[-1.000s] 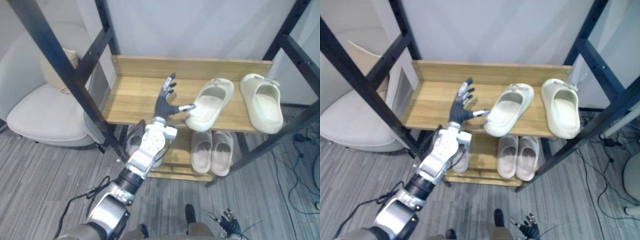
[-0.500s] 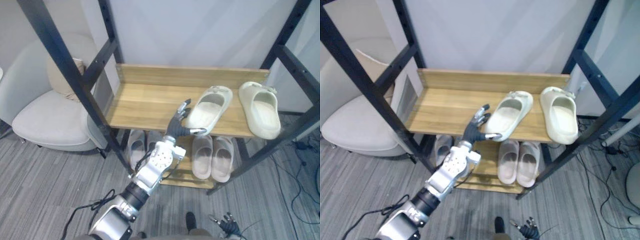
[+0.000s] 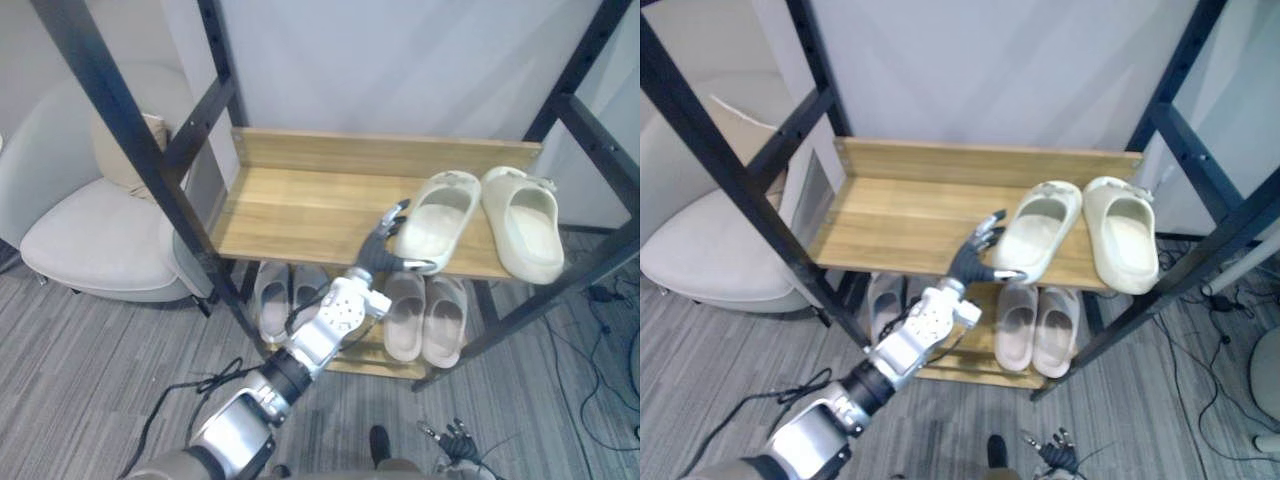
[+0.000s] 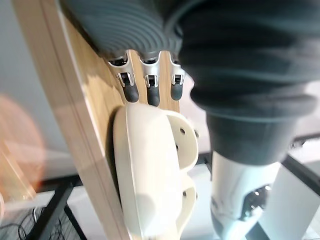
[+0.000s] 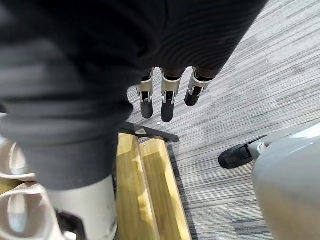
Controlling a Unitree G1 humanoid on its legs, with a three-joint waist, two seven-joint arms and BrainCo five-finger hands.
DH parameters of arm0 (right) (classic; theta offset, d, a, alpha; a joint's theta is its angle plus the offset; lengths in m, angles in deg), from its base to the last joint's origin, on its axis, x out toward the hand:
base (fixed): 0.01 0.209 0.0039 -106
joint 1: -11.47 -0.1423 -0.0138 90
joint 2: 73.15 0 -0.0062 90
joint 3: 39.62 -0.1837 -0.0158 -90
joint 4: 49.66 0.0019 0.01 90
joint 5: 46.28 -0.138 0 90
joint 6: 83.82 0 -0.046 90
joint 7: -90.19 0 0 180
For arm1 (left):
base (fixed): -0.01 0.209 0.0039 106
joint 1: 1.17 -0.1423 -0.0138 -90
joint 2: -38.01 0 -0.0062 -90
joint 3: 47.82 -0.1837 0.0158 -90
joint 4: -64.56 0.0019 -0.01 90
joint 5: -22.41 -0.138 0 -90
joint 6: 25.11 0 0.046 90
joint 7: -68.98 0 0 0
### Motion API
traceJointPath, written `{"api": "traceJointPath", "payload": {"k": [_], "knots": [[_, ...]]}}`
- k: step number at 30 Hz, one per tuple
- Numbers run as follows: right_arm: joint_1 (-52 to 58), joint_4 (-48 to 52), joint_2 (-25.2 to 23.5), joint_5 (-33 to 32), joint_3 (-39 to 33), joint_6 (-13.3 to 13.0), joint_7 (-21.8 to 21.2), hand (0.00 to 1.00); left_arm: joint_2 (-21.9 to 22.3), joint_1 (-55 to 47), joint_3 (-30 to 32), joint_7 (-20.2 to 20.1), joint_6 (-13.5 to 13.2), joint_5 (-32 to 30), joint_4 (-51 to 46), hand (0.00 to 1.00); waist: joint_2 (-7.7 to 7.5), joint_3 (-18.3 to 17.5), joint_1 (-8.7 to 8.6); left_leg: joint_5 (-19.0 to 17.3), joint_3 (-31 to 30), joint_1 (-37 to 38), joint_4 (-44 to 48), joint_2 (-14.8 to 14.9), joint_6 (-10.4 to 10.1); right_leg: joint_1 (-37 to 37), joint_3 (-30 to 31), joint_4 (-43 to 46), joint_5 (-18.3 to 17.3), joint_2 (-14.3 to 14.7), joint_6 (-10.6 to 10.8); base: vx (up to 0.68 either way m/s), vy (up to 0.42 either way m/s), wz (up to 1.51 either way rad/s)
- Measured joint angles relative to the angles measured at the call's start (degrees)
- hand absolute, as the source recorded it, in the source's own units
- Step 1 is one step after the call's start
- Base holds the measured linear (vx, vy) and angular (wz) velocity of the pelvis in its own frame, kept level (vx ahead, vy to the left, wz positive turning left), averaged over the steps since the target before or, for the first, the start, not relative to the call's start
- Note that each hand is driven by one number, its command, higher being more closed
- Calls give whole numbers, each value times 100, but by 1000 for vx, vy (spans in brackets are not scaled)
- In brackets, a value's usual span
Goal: Organize the slippers on the shoe rack
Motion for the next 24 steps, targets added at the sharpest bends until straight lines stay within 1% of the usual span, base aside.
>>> {"api": "traceJointPath", "payload": {"k": [2, 4, 6, 11, 20, 24], "knots": [[1, 14, 1, 0, -1, 1, 22, 0, 156, 164, -126, 14, 15, 2, 147, 0, -22, 63, -13, -12, 69, 22, 7, 1, 10, -44, 54, 95, -43, 1, 32, 0, -4, -12], [2, 32, -1, 1, 0, 0, 71, 0, 162, 220, -306, 52, -4, 2, 152, 0, -43, 98, -51, -38, 104, 16, 23, -13, 23, -112, 103, 188, -90, -6, 58, -3, -1, -8], [21, 32, -6, 1, 0, 1, 95, 0, 162, 232, -330, 75, -4, 4, 153, 0, -64, 113, -50, -60, 118, 15, 45, -24, 35, -141, 134, 245, -120, -15, 80, -10, 3, -6], [67, 244, -11, 0, 0, -1, 105, 0, 161, 301, -333, 138, -7, 9, 179, 0, -86, 183, -58, -157, 235, 10, 173, -66, 84, -213, 238, 384, -183, -69, 119, -22, 11, -9], [56, 241, -70, 1, -3, 0, 109, 0, 139, 455, -317, 115, 19, 8, 245, 0, -84, 188, -55, -240, 227, -23, 274, -98, 119, -214, 245, 420, -220, -115, 169, 0, -1, 0], [36, 234, -102, 0, -24, 6, 102, 0, 117, 475, -105, 10, 168, 41, 112, 0, -73, 191, -49, -240, 125, -67, 293, -125, 126, -209, 193, 421, -228, -142, 178, -3, -10, 9]]}}
